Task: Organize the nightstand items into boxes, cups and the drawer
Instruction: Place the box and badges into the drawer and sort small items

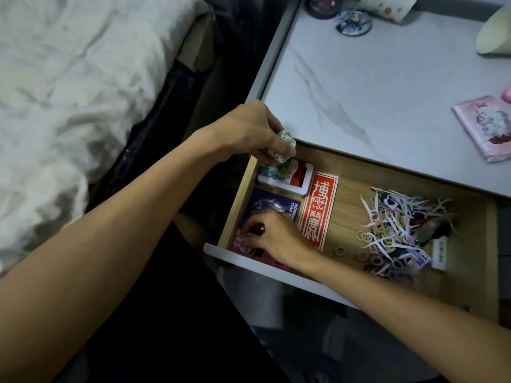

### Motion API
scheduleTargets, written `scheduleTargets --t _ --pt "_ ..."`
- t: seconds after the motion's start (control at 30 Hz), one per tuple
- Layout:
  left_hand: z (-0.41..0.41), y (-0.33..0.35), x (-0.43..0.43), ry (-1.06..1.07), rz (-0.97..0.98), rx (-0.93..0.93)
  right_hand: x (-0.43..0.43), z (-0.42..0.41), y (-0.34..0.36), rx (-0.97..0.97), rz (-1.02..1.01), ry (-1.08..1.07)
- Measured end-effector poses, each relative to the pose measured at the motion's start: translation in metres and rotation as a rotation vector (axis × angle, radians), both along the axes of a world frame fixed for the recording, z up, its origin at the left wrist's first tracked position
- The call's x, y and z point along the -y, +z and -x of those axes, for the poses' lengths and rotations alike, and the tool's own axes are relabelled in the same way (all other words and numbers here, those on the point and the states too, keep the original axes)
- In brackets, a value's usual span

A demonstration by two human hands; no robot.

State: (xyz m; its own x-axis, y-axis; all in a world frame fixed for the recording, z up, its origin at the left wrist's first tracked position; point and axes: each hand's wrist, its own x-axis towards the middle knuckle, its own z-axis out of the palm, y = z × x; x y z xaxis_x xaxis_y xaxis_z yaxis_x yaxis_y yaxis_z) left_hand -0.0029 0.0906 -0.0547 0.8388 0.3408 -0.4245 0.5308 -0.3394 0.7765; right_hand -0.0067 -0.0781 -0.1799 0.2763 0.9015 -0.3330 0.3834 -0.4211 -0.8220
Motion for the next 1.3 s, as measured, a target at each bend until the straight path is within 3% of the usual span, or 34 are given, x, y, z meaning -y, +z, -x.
scheduleTargets --t 0.33,0.47,0.6,0.67,0.83,1.0,1.17,1.3 --pt "0.001 -0.001 0.003 -0.048 -0.073 -0.041 -0.005 -0.001 0.002 0.064 0.080 0.033" --pt "0.004 -0.004 0.009 -0.118 -0.218 -0.065 0.005 -0.019 0.025 -0.098 0.100 -0.077" --pt "0.009 -0.011 0.022 -0.221 -0.537 -0.070 0.025 -0.062 0.063 -0.483 0.062 -0.486" --pt "0.009 -0.012 0.035 -0.292 -0.624 -0.070 0.027 -0.080 0.077 -0.654 0.020 -0.592" --pt "0.006 -0.010 0.053 -0.482 -0.676 -0.058 0.019 -0.083 0.084 -0.683 0.015 -0.578" --pt "0.007 -0.013 0.046 -0.451 -0.624 0.039 0.018 -0.086 0.079 -0.725 0.010 -0.573" --pt "0.005 -0.019 0.050 -0.490 -0.714 0.089 0.013 -0.080 0.077 -0.772 -0.025 -0.624" --pt "0.007 -0.021 0.047 -0.452 -0.747 0.119 0.014 -0.082 0.074 -1.000 -0.080 -0.749"
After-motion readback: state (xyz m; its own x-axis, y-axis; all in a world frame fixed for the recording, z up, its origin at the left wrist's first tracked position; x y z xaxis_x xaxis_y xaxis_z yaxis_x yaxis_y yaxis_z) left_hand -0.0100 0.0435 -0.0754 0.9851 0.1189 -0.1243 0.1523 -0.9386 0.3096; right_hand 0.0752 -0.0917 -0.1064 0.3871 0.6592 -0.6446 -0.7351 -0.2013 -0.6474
